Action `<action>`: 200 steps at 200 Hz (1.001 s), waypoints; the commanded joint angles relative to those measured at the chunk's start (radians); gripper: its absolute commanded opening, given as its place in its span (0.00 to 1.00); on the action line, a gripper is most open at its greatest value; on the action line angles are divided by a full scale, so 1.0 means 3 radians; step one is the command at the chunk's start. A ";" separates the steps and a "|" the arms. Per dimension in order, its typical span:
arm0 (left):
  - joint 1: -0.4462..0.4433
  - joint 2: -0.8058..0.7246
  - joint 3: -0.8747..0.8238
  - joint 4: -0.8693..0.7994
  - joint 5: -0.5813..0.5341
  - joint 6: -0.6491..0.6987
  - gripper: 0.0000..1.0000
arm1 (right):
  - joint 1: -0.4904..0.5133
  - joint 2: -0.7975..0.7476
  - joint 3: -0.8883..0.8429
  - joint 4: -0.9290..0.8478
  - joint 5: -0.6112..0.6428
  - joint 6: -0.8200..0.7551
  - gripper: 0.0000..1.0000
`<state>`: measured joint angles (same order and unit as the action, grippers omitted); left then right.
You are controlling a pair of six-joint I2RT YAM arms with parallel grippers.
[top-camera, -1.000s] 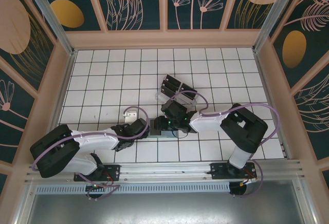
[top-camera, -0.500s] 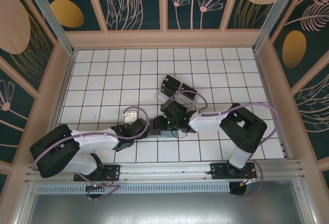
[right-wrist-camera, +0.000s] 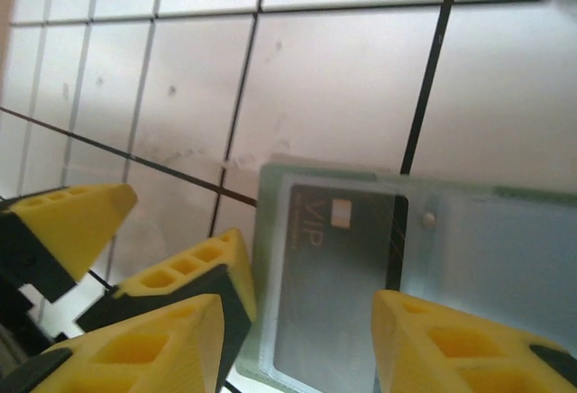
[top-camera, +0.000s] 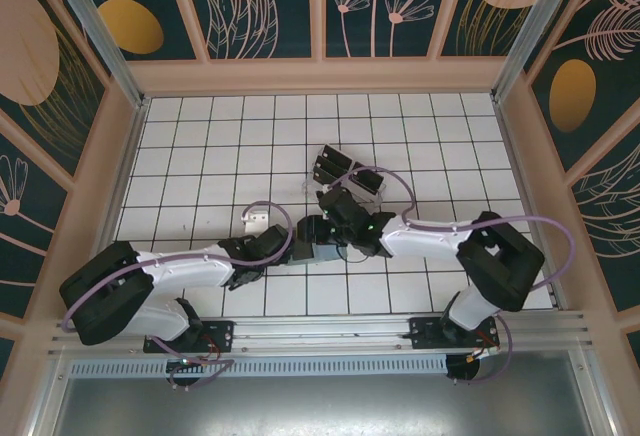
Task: Put the credit cards into the card holder
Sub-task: Insert the credit card into the card slot, then rotate the card holder at the center of the table.
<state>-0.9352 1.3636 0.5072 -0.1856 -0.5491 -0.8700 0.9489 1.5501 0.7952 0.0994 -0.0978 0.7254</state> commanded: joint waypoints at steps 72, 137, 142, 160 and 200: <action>0.0014 -0.0298 0.0328 -0.0440 -0.0308 0.0037 0.98 | -0.0243 -0.0545 -0.0262 -0.0399 0.0168 -0.0357 0.47; 0.0014 -0.0589 -0.0048 0.0143 0.0189 -0.0109 0.98 | -0.0240 -0.0341 -0.0334 -0.0285 0.0057 -0.0387 0.46; 0.0014 -0.0578 -0.0057 0.0143 0.0185 -0.0116 0.98 | -0.0230 -0.0328 -0.0339 -0.0257 0.0043 -0.0371 0.46; 0.0018 -0.0535 -0.0080 0.0143 0.0184 -0.0127 0.98 | -0.0164 -0.0276 -0.0340 -0.0192 0.0024 -0.0315 0.46; 0.0014 -0.0368 -0.0044 0.0017 0.0129 -0.0186 0.99 | 0.0038 -0.0129 -0.0324 -0.0053 0.0054 -0.0163 0.45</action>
<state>-0.9352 1.2201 0.4934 -0.1699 -0.5030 -0.8978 0.9291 1.4849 0.7036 0.0299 -0.0799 0.6418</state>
